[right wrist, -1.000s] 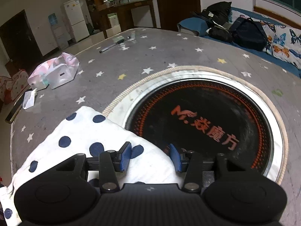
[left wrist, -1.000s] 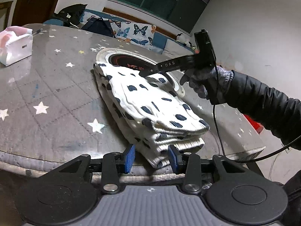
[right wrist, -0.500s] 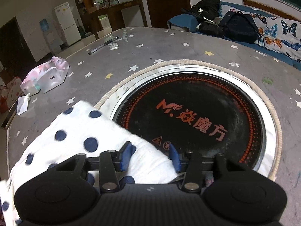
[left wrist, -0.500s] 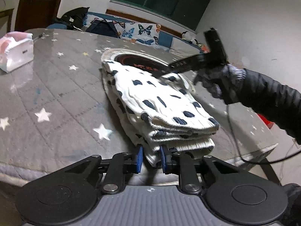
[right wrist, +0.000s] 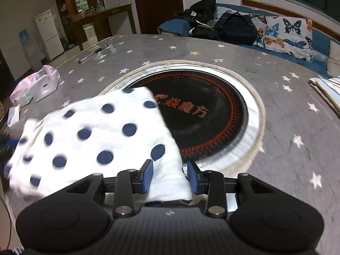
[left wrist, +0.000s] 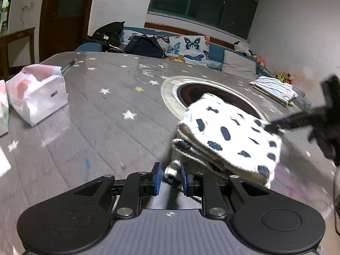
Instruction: Fold clothes
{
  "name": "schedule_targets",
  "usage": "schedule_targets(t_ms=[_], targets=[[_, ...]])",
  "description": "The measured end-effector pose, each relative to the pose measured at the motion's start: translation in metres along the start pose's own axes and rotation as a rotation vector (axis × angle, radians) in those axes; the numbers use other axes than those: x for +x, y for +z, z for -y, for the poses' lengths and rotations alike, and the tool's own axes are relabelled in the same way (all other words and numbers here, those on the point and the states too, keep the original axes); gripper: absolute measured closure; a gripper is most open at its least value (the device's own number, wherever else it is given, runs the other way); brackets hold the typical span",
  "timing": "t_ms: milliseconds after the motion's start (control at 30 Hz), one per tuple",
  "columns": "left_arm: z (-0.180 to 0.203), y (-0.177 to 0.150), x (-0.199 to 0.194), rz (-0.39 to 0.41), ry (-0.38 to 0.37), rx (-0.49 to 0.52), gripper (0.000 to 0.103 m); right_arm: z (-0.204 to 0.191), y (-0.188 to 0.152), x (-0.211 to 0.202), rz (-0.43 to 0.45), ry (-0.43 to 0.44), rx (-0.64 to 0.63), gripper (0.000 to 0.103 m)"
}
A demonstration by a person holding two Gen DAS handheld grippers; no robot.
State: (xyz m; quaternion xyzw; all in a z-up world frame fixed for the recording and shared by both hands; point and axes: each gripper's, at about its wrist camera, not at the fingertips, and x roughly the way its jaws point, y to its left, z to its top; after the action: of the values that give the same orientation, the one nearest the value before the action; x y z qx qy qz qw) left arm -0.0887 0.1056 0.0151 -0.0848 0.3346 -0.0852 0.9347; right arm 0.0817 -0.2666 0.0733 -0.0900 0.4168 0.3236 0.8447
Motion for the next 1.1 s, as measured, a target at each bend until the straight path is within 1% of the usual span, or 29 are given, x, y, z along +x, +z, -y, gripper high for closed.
schedule_targets(t_ms=[100, 200, 333, 400, 433, 467, 500, 533, 567, 600, 667, 767, 800, 867, 900, 967, 1100], targets=[[-0.007, 0.008, 0.009, -0.002, 0.012, -0.018, 0.081, -0.008, -0.005, -0.010, 0.024, -0.011, -0.041, 0.068], [-0.015, 0.013, 0.013, -0.006, 0.020, -0.046, 0.079, -0.019, -0.007, -0.020, 0.057, -0.024, -0.097, 0.067], [-0.024, 0.014, 0.001, 0.005, 0.021, -0.101, 0.081, -0.034, -0.010, -0.034, 0.101, -0.041, -0.172, 0.066], [-0.027, 0.013, -0.007, 0.008, 0.015, -0.142, 0.080, -0.042, -0.011, -0.041, 0.123, -0.046, -0.213, 0.063], [-0.029, 0.012, -0.012, 0.009, 0.011, -0.163, 0.078, -0.054, -0.010, -0.044, 0.135, -0.026, -0.262, 0.059], [-0.030, 0.012, -0.015, 0.009, 0.006, -0.186, 0.073, -0.065, -0.010, -0.047, 0.147, -0.005, -0.310, 0.056], [-0.031, 0.011, -0.018, 0.008, 0.000, -0.209, 0.071, -0.077, -0.010, -0.051, 0.159, 0.016, -0.358, 0.055], [-0.031, 0.010, -0.022, 0.007, -0.006, -0.232, 0.064, -0.090, -0.011, -0.052, 0.165, 0.041, -0.407, 0.054], [-0.030, 0.010, -0.024, 0.007, -0.010, -0.246, 0.059, -0.102, -0.012, -0.052, 0.170, 0.064, -0.455, 0.054], [-0.029, 0.010, -0.026, 0.007, -0.013, -0.257, 0.057, -0.113, -0.014, -0.051, 0.167, 0.080, -0.495, 0.054], [-0.024, 0.010, -0.030, 0.011, -0.022, -0.273, 0.051, -0.134, -0.019, -0.048, 0.162, 0.112, -0.574, 0.049], [-0.018, 0.011, -0.032, 0.009, -0.034, -0.301, 0.044, -0.168, -0.028, -0.044, 0.152, 0.155, -0.703, 0.048], [-0.016, 0.011, -0.031, 0.007, -0.038, -0.313, 0.042, -0.175, -0.032, -0.042, 0.149, 0.159, -0.737, 0.048], [-0.012, 0.012, -0.031, 0.001, -0.045, -0.337, 0.035, -0.188, -0.036, -0.037, 0.146, 0.160, -0.796, 0.048], [-0.010, 0.012, -0.031, -0.001, -0.049, -0.349, 0.033, -0.194, -0.038, -0.034, 0.149, 0.153, -0.824, 0.048], [-0.007, 0.012, -0.030, -0.007, -0.057, -0.372, 0.025, -0.205, -0.042, -0.030, 0.155, 0.136, -0.878, 0.048], [-0.001, 0.012, -0.028, -0.016, -0.066, -0.425, 0.017, -0.221, -0.051, -0.020, 0.158, 0.123, -0.958, 0.048]])
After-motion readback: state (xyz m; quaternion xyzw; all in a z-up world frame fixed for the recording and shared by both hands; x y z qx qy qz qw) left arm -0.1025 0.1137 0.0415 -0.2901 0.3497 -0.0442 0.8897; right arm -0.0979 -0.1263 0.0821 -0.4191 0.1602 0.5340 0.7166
